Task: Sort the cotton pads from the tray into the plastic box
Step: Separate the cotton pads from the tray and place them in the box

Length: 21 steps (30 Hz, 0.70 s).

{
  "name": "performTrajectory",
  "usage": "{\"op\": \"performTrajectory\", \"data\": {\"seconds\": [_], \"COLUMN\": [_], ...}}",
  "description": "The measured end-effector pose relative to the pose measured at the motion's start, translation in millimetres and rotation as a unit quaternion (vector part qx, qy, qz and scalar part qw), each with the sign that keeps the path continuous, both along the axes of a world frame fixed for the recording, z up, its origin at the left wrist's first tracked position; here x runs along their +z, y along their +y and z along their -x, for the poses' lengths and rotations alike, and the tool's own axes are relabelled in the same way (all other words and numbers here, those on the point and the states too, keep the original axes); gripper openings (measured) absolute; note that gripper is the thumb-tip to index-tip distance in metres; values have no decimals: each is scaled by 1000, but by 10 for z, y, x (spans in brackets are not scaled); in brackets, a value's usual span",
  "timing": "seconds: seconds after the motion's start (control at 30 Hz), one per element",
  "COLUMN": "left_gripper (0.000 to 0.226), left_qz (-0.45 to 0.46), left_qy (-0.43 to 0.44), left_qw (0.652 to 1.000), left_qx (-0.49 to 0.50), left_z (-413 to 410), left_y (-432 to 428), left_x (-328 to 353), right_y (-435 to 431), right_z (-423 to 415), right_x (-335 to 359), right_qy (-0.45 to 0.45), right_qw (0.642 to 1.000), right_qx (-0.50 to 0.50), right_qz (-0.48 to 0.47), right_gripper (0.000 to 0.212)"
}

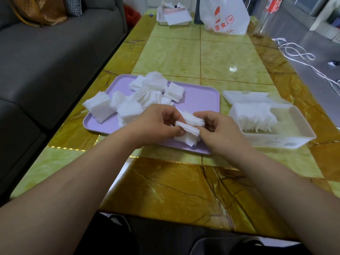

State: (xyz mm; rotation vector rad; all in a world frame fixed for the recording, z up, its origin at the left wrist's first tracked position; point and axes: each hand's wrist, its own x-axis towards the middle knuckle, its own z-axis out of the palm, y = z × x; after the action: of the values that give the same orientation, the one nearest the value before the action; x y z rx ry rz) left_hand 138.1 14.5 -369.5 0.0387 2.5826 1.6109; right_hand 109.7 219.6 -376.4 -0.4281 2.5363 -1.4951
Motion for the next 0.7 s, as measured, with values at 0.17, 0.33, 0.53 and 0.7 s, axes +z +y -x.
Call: {"op": "performTrajectory", "data": {"seconds": [0.17, 0.33, 0.53, 0.7], "left_gripper": [12, 23, 55, 29], "left_qz": [14, 55, 118, 121], "left_qy": [9, 30, 3, 14], "left_qw": [999, 997, 993, 992], "left_qx": [37, 39, -8, -24], "left_z": [13, 36, 29, 46], "left_y": [19, 44, 62, 102], "left_x": [-36, -49, -51, -43], "right_y": [23, -11, -15, -59], "right_z": [3, -21, -36, -61], "right_x": [-8, -70, -40, -44], "right_qy": [-67, -21, 14, -19], "right_qw": [997, 999, 998, 999], "right_qx": [28, 32, 45, 31], "right_qz": [34, -9, -34, -11], "right_gripper": [60, 58, 47, 50]}}
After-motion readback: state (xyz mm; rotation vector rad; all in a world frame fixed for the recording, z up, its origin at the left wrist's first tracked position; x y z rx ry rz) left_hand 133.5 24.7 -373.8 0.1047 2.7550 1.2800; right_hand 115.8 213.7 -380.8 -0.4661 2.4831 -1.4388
